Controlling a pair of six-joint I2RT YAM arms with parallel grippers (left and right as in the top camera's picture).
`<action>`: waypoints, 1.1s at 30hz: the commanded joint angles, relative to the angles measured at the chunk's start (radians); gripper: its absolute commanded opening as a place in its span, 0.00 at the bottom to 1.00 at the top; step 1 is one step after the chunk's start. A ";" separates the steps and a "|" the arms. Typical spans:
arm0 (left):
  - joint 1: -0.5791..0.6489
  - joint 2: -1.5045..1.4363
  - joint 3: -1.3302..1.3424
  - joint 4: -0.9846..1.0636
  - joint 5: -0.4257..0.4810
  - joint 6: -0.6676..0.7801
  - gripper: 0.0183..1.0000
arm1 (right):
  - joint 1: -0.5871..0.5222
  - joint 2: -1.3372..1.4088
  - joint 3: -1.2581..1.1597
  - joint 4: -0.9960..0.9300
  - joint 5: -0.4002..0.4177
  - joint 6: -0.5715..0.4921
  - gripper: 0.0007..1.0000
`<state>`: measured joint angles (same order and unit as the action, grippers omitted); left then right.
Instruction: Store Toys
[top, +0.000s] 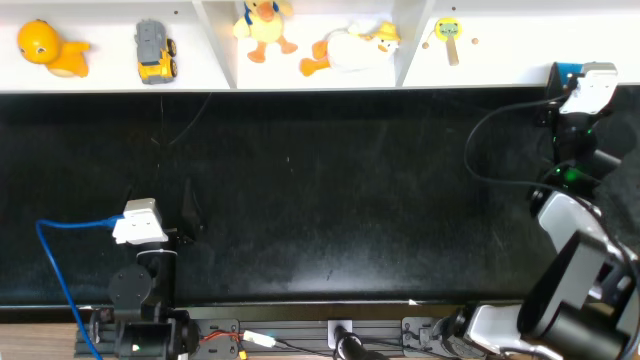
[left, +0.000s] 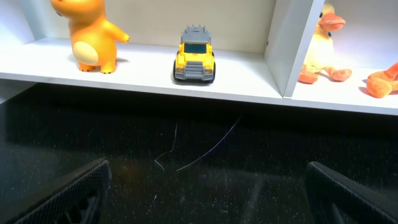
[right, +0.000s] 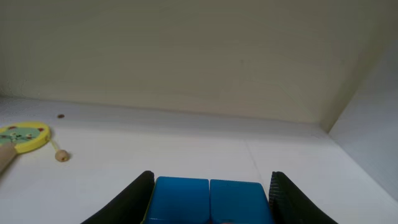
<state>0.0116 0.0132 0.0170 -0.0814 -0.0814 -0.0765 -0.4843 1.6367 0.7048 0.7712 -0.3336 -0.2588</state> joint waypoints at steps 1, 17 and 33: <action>-0.006 -0.011 -0.009 0.003 0.013 -0.011 1.00 | -0.007 0.092 0.063 0.019 -0.077 0.019 0.04; -0.006 -0.011 -0.009 0.003 0.013 -0.011 1.00 | -0.008 0.307 0.339 0.011 -0.174 0.094 0.05; -0.006 -0.011 -0.009 0.003 0.013 -0.011 1.00 | 0.015 0.493 0.518 -0.006 -0.195 0.095 0.04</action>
<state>0.0116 0.0132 0.0170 -0.0814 -0.0814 -0.0761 -0.4801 2.1067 1.1809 0.7650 -0.5011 -0.1757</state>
